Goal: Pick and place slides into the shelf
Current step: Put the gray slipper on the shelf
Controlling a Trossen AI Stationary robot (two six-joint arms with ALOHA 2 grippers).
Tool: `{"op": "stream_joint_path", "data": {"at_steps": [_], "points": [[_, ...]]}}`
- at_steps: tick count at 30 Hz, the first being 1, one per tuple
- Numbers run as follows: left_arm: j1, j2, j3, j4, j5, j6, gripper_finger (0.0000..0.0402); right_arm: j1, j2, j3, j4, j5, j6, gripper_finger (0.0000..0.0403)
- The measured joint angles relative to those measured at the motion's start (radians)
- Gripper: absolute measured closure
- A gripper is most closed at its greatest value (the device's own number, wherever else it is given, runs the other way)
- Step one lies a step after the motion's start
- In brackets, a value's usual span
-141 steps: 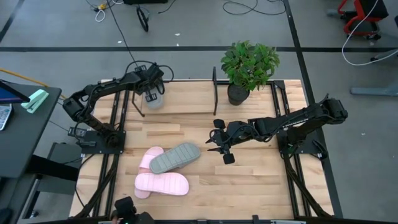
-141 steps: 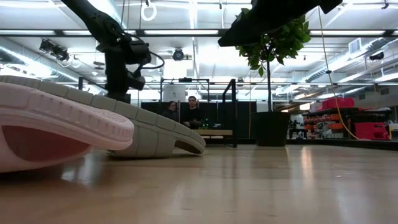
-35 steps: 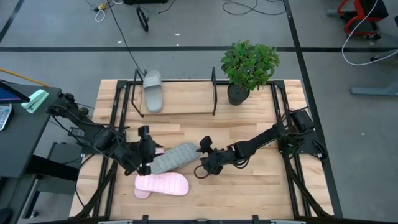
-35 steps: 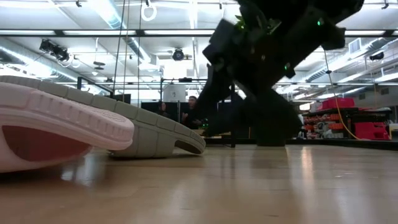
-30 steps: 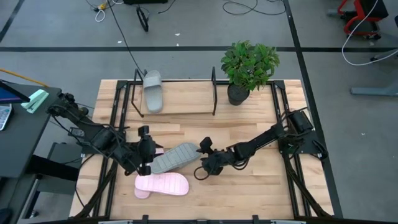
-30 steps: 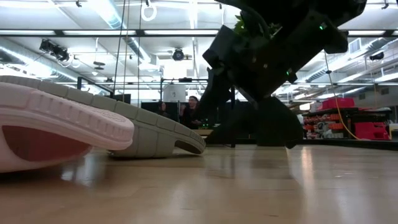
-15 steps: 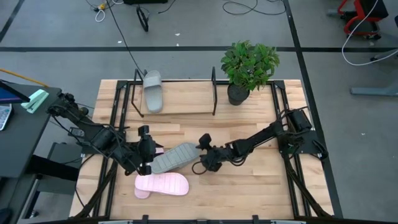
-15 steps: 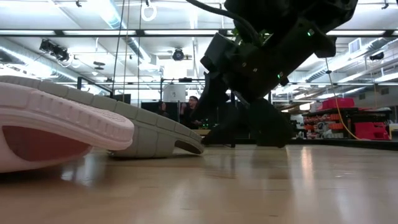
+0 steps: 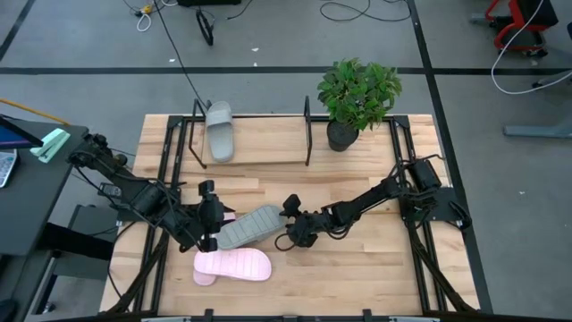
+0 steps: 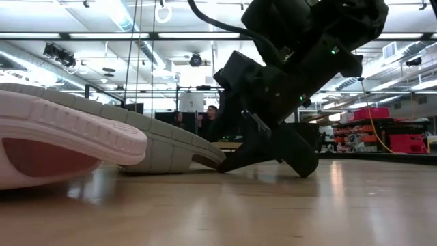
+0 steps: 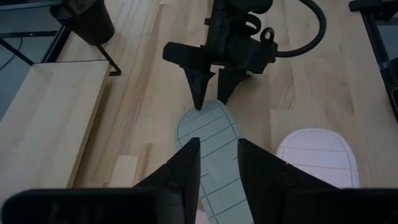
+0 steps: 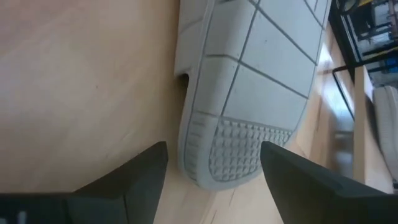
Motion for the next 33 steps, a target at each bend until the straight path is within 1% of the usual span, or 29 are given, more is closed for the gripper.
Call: {"op": "stream_joint_path", "data": {"at_steps": [2,9,11,13,16,19,21,23,24,27,28,31,33], "points": [[0.0,0.0,0.0,0.0,-0.001,0.0,0.0291,-0.005,0.004,0.0,0.008,-0.028,0.003,0.0135],[0.001,0.0,0.0,0.005,-0.007,0.001,0.0291,-0.029,0.027,0.001,0.037,-0.066,0.012,0.0136],[0.001,0.0,0.0,0.009,-0.007,0.001,0.0292,-0.034,0.038,0.001,0.039,-0.079,0.013,0.0143],[0.001,0.0,0.0,0.009,-0.007,0.001,0.029,-0.038,0.041,0.001,0.04,-0.091,0.015,0.0159],[0.001,0.0,0.0,0.009,-0.007,0.001,0.0289,-0.043,0.041,0.002,0.038,-0.096,0.019,0.0201],[0.001,0.0,0.0,0.009,-0.007,0.001,0.0292,-0.051,0.031,0.001,0.036,-0.095,0.06,0.0262],[0.001,0.0,0.0,0.009,-0.007,0.001,0.0293,-0.052,0.022,-0.001,0.035,-0.068,0.105,0.0309],[0.001,0.0,0.0,0.009,-0.007,0.001,0.0294,-0.051,0.007,-0.001,0.025,-0.02,0.131,0.0352],[0.001,0.0,0.0,0.009,-0.007,0.001,0.0294,-0.046,-0.005,-0.001,0.017,0.003,0.13,0.0361],[0.001,0.0,0.0,0.009,-0.007,0.001,0.0294,-0.034,-0.06,-0.002,-0.048,0.059,0.12,0.0362],[0.001,0.0,0.0,0.009,-0.007,0.001,0.0294,-0.031,-0.084,0.001,-0.087,0.061,0.133,0.0363],[0.001,0.0,0.0,0.008,-0.007,0.001,0.0294,-0.025,-0.162,0.042,-0.273,0.066,0.203,0.0364],[0.001,0.0,0.0,0.008,-0.006,0.001,0.0294,-0.02,-0.207,0.092,-0.443,0.062,0.249,0.0365]]}}
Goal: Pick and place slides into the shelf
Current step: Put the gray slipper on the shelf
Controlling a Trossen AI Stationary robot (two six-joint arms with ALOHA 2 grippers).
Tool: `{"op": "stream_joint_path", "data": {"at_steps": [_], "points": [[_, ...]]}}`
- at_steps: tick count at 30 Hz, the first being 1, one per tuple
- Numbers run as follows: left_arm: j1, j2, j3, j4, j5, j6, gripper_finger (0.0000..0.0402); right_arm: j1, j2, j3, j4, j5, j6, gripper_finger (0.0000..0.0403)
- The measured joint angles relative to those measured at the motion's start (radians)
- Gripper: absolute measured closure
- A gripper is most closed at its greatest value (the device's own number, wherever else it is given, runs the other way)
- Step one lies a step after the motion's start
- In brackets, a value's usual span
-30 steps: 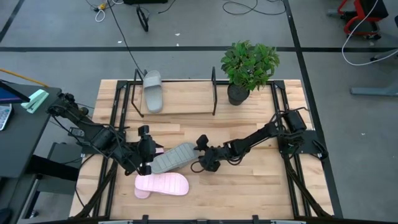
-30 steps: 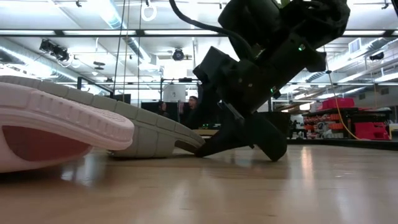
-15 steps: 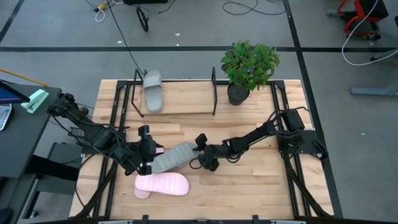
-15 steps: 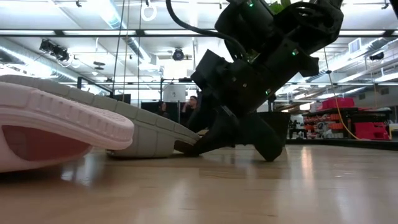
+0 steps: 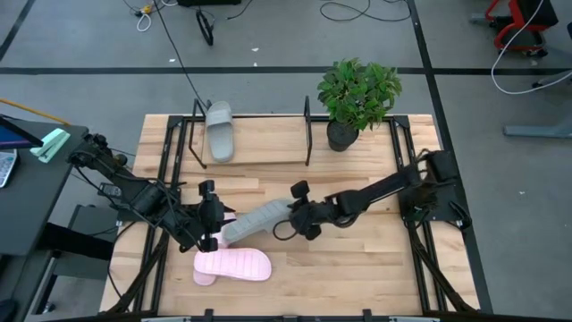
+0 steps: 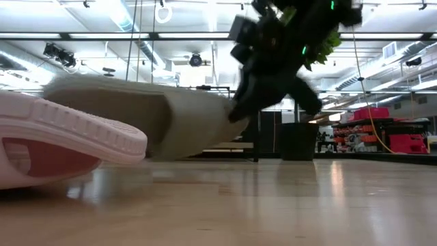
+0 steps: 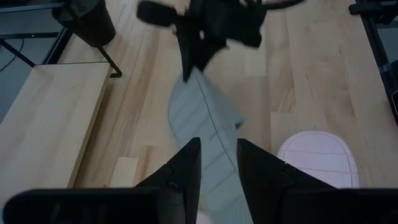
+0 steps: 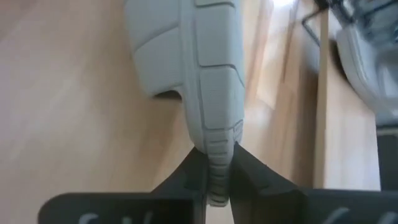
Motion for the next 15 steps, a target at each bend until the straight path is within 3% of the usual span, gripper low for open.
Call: {"op": "stream_joint_path", "data": {"at_steps": [7,15], "points": [[0.0,0.0,0.0,0.001,0.048,0.0,0.0294,0.012,-0.04,0.307,-0.615,-0.065,0.127,0.0366],[0.017,0.0,0.0,0.006,0.079,0.0,0.0288,-0.001,-0.002,0.684,-1.02,-0.074,0.216,0.0368]]}}
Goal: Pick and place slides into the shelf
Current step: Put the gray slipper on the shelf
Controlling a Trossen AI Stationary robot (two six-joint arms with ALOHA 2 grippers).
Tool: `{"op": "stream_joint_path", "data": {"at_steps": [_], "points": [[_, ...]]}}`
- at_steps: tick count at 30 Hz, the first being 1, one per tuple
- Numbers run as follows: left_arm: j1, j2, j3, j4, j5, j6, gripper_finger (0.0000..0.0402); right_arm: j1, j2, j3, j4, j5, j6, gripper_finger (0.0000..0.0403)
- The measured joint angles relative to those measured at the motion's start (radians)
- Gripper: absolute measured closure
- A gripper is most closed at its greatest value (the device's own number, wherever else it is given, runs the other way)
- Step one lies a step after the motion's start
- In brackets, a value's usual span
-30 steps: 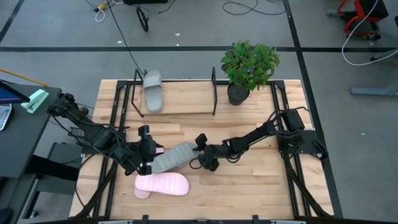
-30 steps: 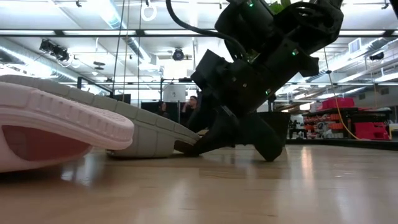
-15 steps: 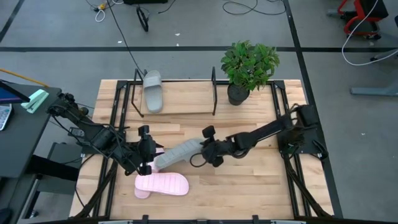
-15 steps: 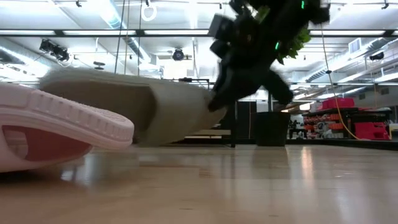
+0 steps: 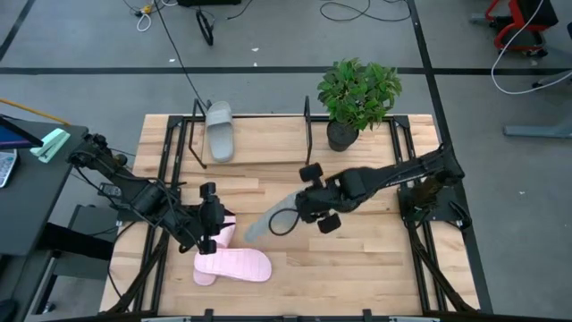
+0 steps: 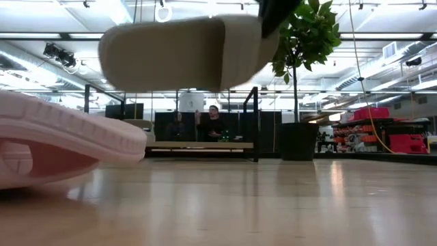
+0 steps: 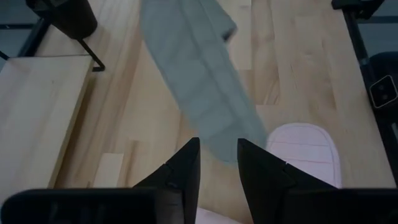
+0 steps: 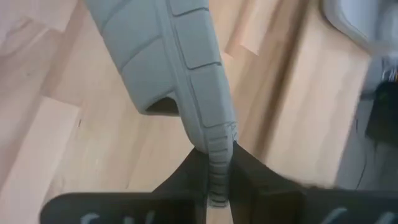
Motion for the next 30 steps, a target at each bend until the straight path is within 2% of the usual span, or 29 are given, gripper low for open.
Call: {"op": "stream_joint_path", "data": {"at_steps": [4,9,21,25,30], "points": [[0.052,0.009,0.0,0.011,0.065,0.007,0.0273,-0.023,0.061,0.163,-0.164,0.004,0.07,0.0368],[0.119,0.052,0.0,0.009,0.119,0.074,0.0243,-0.045,0.141,0.283,-0.295,0.007,0.098,0.0368],[0.232,0.114,0.0,0.012,0.135,0.096,0.0144,-0.091,0.188,0.294,-0.277,0.043,0.153,0.0368],[0.252,0.139,0.0,0.004,0.122,0.096,0.0129,-0.092,0.172,0.294,-0.263,0.041,0.158,0.0368],[0.272,0.176,0.0,-0.002,0.099,0.096,0.0128,-0.075,0.164,0.301,-0.256,0.023,0.173,0.0368]]}}
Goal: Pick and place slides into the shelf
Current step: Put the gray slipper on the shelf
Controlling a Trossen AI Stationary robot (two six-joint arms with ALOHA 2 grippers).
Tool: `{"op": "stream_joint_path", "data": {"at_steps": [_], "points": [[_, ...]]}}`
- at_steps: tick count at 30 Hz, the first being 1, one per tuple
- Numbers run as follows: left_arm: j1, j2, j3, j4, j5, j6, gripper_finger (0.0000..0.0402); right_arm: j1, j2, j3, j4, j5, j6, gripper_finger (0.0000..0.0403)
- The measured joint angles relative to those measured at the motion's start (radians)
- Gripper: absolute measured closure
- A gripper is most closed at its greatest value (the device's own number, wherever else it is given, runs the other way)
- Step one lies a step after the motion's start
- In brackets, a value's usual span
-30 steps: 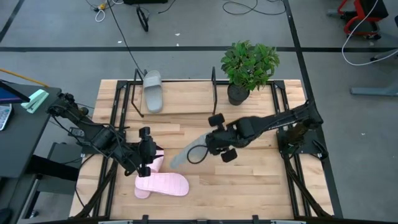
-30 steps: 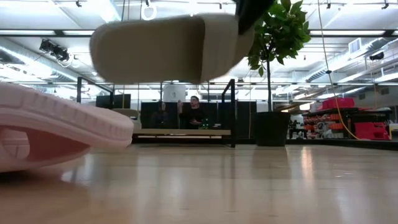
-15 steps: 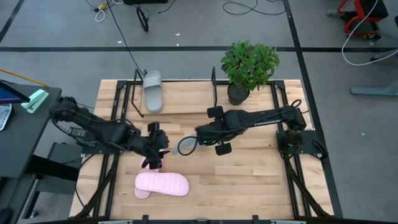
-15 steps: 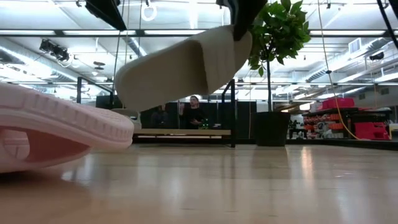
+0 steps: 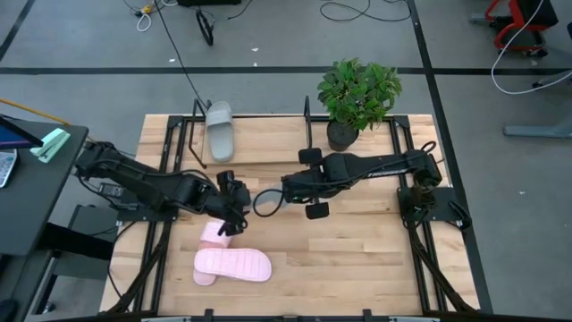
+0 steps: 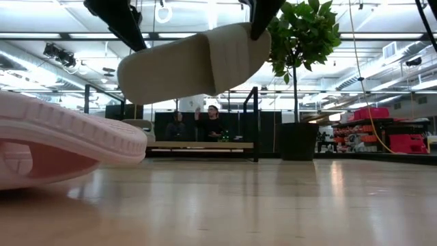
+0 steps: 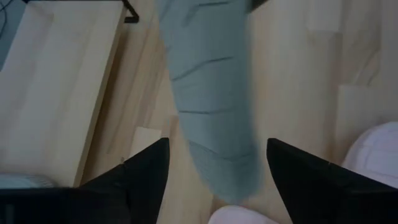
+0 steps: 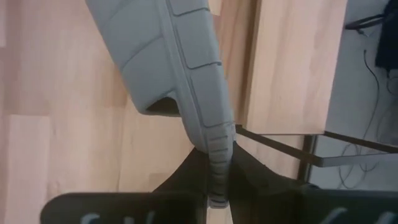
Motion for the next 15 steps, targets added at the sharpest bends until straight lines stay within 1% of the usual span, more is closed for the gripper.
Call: {"op": "stream_joint_path", "data": {"at_steps": [5,13,15], "points": [[0.013,0.027,0.001,-0.024,-0.002,-0.012,0.0133,0.016,-0.001,0.032,-0.002,-0.008,0.005,0.0369],[-0.004,0.027,0.0,-0.135,-0.002,-0.142,0.0134,0.021,-0.003,0.091,-0.013,-0.008,0.03,0.0369],[-0.02,0.027,0.0,-0.151,-0.022,-0.163,0.0135,0.022,-0.003,0.116,-0.017,-0.01,0.029,0.0369]]}}
